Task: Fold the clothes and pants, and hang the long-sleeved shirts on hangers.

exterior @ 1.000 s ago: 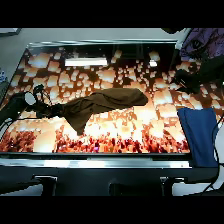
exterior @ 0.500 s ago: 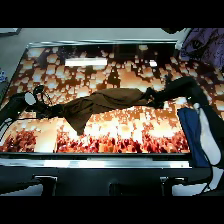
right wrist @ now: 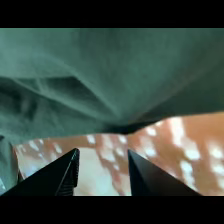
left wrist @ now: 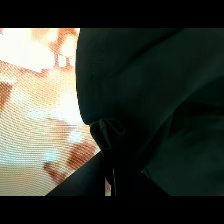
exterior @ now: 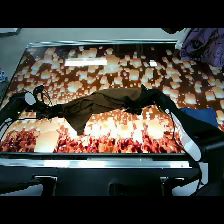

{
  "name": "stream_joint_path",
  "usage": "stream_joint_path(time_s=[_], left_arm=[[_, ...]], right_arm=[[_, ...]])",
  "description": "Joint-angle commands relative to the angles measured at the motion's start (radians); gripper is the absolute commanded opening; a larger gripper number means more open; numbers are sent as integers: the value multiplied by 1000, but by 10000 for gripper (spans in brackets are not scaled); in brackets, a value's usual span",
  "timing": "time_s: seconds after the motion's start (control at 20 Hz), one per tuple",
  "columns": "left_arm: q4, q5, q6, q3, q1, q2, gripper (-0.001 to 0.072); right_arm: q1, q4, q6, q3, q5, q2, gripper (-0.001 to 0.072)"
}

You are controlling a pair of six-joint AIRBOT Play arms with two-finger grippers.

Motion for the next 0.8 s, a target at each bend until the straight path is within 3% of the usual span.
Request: stream_joint_path(time_s=[0.0, 0.2, 0.25, 0.3, 0.35, 0.4, 0.6, 0.75], left_arm=[[1, 0, 0, 0, 1, 0, 13], [1, 0, 0, 0, 1, 0, 13], [1, 0, 0, 0, 1, 0, 14], [1, 0, 0, 0, 1, 0, 13], [1, 1, 0, 0, 1, 0, 13], [1, 1, 0, 0, 1, 0, 13], [2, -7, 0, 8, 6, 5, 13], [3, -39, 50, 114, 35, 41, 12]], right_arm=[[13, -14, 29, -1, 98, -8, 337], [13, -72, 74, -1, 137, -8, 332], [13, -101, 92, -1, 140, -8, 288], [13, -121, 93, -1, 140, -8, 142], [13, -125, 93, -1, 141, -8, 58], [13, -119, 93, -1, 141, -7, 30], [12, -130, 80, 32, 128, 21, 29], [12, -270, 81, 134, 80, 120, 28]])
